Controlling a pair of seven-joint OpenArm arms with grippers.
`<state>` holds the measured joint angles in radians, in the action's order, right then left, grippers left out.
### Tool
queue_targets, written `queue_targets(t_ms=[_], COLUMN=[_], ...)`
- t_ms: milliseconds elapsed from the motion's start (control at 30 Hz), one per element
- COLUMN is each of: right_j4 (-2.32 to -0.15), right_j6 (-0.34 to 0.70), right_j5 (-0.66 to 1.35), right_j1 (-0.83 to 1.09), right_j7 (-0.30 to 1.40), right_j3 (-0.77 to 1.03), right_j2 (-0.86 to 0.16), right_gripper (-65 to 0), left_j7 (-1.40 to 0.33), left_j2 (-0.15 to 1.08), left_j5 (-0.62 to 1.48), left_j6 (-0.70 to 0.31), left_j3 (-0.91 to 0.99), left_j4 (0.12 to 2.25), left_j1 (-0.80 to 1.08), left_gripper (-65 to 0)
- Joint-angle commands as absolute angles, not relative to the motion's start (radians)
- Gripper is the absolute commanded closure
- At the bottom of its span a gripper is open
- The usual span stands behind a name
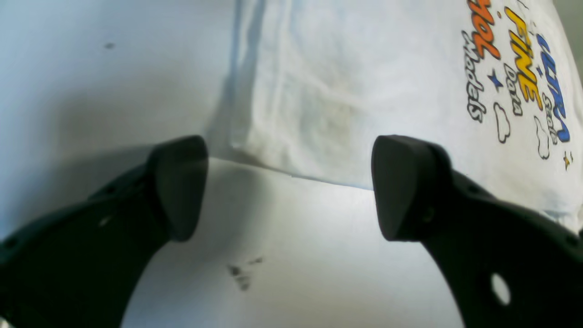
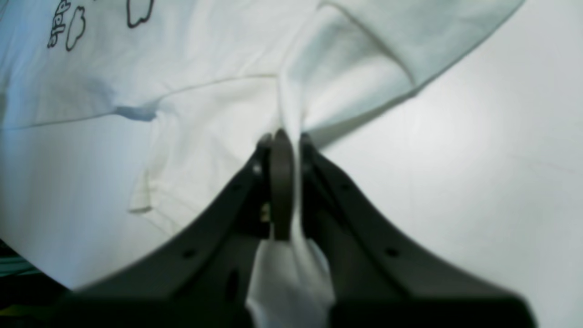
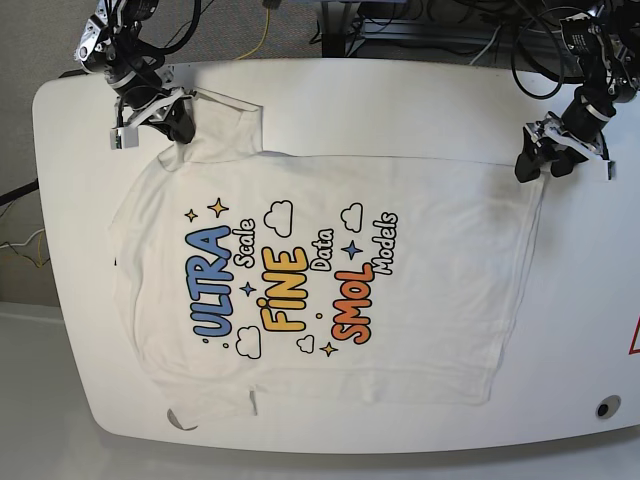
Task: Fold the T-shirt properly
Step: 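Lower the left gripper and grasp the other shoulder corner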
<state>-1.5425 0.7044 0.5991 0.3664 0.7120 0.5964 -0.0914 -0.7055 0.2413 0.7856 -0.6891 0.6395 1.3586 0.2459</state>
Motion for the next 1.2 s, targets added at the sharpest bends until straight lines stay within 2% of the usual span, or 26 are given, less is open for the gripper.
queue_targets(t_ms=[0, 300, 367, 700, 767, 1100, 1167], right_j4=[-1.549, -1.553, -1.555, -1.555, -1.554, -1.551, -1.551], right_j6=[0.698, 0.698, 0.698, 0.698, 0.698, 0.698, 0.698], right_j5=[0.575, 0.580, 0.579, 0.571, 0.574, 0.580, 0.581], right_j1=[0.370, 0.367, 0.363, 0.363, 0.364, 0.363, 0.363], right_j7=[0.734, 0.734, 0.726, 0.730, 0.723, 0.719, 0.718], right_j3=[0.603, 0.602, 0.596, 0.600, 0.598, 0.596, 0.597], right_j2=[-0.102, -0.103, -0.104, -0.101, -0.102, -0.106, -0.107], right_gripper=[0.0, 0.0, 0.0, 0.0, 0.0, 0.0, 0.0], left_j7=[-0.702, -0.747, -0.751, -0.758, -0.758, -0.796, -0.806], left_j2=[0.251, 0.253, 0.255, 0.265, 0.259, 0.251, 0.251], left_j5=[0.816, 0.811, 0.806, 0.796, 0.789, 0.811, 0.814], left_j6=[-0.698, -0.698, -0.698, -0.667, -0.633, -0.698, -0.698], left_j3=[0.652, 0.647, 0.640, 0.618, 0.603, 0.603, 0.604], left_j4=[1.382, 1.421, 1.400, 1.320, 1.280, 1.244, 1.242], left_j1=[0.218, 0.217, 0.206, 0.150, 0.138, 0.142, 0.142], left_gripper=[-48.0, -42.8, -40.0, -37.4, -35.2, -24.5, -25.3])
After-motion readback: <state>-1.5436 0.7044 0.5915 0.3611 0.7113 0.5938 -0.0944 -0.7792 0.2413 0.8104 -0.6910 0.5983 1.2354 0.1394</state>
